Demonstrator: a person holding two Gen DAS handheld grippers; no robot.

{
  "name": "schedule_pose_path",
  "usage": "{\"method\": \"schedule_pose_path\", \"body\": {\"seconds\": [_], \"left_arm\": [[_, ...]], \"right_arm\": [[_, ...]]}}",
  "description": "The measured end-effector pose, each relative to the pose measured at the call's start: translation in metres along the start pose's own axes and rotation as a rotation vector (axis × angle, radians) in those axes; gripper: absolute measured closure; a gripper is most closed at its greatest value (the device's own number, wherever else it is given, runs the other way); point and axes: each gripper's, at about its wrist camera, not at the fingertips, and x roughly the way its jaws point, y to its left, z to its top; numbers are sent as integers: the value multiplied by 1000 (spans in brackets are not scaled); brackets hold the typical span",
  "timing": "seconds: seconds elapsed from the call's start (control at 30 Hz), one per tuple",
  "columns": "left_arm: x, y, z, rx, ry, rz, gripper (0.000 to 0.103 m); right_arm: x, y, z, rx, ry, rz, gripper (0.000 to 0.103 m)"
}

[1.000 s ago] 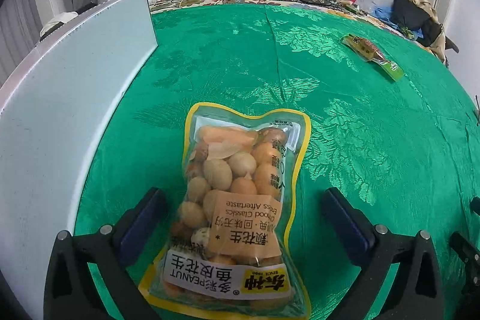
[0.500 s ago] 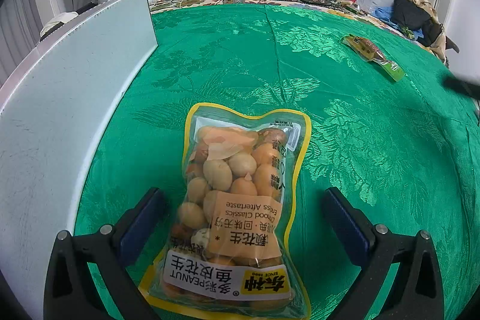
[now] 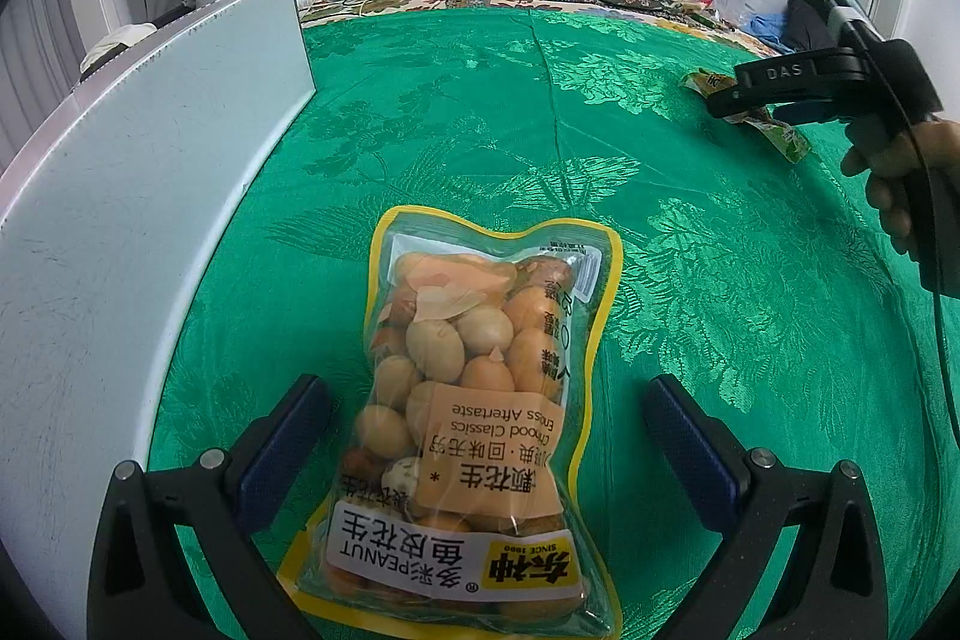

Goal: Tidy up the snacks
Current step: 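Hold the peanut bag in the left tool while the right tool grasps the green-labelled fish snack, then carry the peanut bag and fish snack over the white box and release them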

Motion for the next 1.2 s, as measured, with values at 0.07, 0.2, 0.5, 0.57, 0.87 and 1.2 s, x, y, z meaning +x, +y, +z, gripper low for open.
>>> {"method": "schedule_pose_path", "body": {"seconds": [0.07, 0.2, 0.5, 0.57, 0.87, 1.2], "left_arm": [[0, 0, 0, 0, 0, -1, 0], [0, 0, 0, 0, 0, 0, 0], [1, 0, 0, 0, -1, 0, 0], [1, 0, 0, 0, -1, 0, 0], [1, 1, 0, 1, -1, -1, 0], [-7, -3, 0, 52, 101, -29, 27]], "right_arm": [[3, 1, 0, 2, 15, 5, 22], [-3, 2, -1, 2, 11, -23, 47], [-31, 4, -47, 16, 23, 30, 50], [-44, 5, -66, 16, 31, 73, 50], [-105, 1, -157, 65, -4, 120, 50], [-145, 10, -227, 168, -30, 139, 50]]}}
